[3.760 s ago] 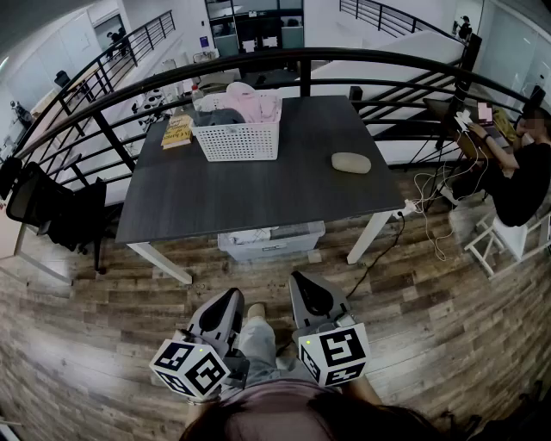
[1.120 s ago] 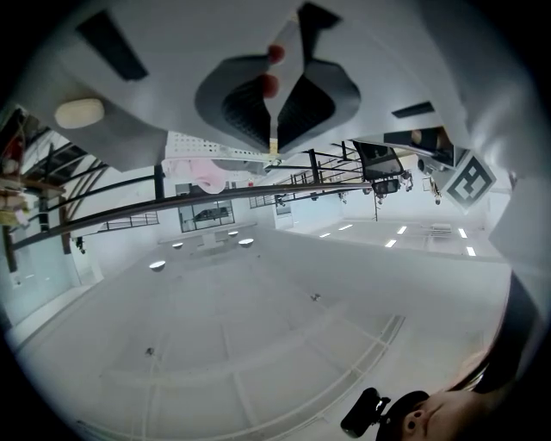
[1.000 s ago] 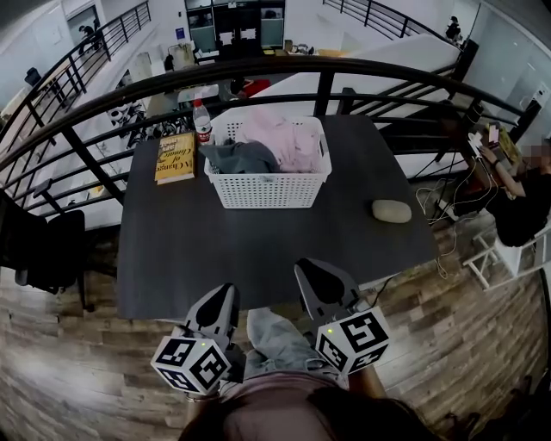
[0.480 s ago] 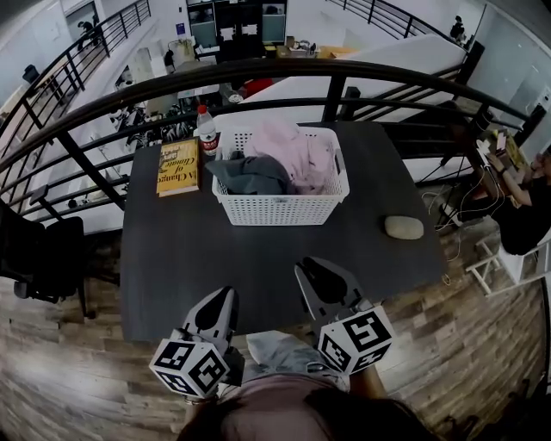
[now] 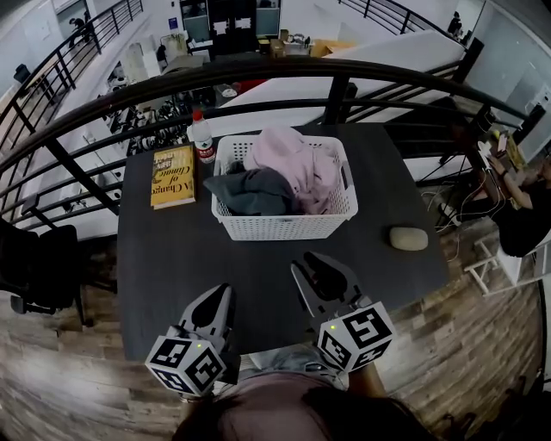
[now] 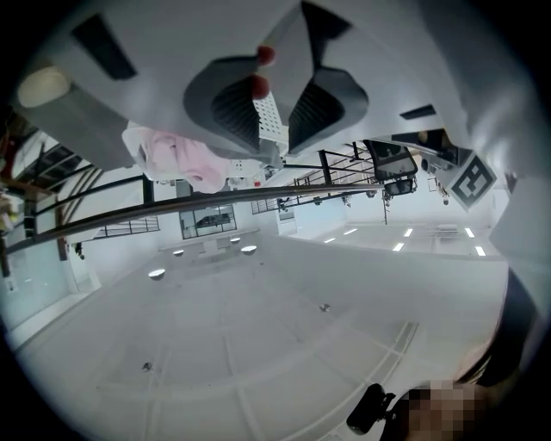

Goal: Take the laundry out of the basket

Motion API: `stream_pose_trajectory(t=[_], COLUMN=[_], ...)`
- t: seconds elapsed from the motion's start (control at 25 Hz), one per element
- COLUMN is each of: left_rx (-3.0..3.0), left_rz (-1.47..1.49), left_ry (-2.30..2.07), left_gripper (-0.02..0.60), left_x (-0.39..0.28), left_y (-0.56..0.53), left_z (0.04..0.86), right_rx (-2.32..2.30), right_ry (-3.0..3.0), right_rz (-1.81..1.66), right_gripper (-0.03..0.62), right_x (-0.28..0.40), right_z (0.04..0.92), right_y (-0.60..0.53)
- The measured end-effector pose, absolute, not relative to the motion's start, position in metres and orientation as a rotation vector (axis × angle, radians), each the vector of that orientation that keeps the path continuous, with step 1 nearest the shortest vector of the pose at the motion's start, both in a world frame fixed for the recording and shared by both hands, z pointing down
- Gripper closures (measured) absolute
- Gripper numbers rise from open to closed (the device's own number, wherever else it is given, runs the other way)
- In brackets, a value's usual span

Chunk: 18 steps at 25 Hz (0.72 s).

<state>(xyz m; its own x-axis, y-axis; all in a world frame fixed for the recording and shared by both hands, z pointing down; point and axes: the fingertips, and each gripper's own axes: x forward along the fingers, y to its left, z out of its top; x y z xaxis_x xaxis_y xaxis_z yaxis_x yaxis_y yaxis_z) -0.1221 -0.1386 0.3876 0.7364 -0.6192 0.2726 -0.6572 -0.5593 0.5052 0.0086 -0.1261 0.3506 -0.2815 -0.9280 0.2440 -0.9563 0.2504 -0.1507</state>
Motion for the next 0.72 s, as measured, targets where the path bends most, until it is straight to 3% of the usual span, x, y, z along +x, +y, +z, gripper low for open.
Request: stream_pose_trajectory(t=[0.72], left_rx=[2.261], left_rz=[0.067], left_ry=[-1.021], left_gripper=[0.583], left_x=[-0.128], left_y=[-0.210], left_z=[0.404], right_rx=[1.669], right_ry=[-2.359], right_rz=[0.411], right_gripper=[0.372], right_x=[0.026], right_z=[0.365], right_y=[-0.215])
